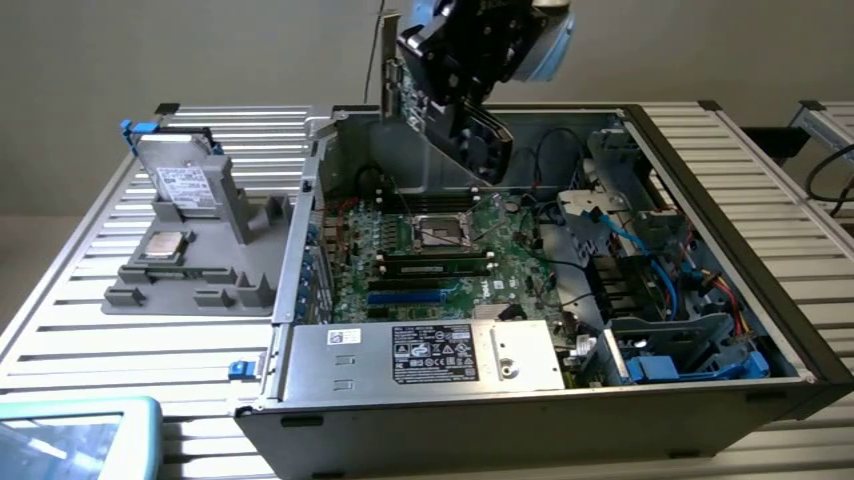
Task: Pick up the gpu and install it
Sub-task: 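Insert the gpu into the slot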
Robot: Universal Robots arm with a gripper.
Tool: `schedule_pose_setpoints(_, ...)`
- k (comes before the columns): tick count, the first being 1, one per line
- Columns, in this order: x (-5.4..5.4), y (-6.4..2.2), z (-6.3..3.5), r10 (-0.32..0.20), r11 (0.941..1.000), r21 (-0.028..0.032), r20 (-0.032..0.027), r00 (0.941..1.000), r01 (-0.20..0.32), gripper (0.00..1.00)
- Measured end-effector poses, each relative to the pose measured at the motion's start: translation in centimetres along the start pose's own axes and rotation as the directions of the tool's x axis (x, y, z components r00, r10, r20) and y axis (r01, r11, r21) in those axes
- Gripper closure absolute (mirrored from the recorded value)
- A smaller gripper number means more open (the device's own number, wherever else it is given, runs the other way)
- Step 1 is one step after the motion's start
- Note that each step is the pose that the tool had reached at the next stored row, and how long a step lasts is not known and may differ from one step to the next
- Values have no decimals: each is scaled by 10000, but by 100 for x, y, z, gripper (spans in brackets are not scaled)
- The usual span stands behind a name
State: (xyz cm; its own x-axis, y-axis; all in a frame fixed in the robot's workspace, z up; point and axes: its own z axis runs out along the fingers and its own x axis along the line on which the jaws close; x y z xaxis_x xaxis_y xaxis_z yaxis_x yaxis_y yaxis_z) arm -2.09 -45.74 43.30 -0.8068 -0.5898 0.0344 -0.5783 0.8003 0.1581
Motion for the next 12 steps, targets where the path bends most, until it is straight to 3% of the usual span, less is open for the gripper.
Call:
schedule_pose_setpoints(6, 0, -1, 3, -1084, 9941, 28, -176, 9940, 1084, 73)
schedule_pose_setpoints(12, 0, -1, 6, -2138, 9768, 38, -351, 9763, 2140, 73)
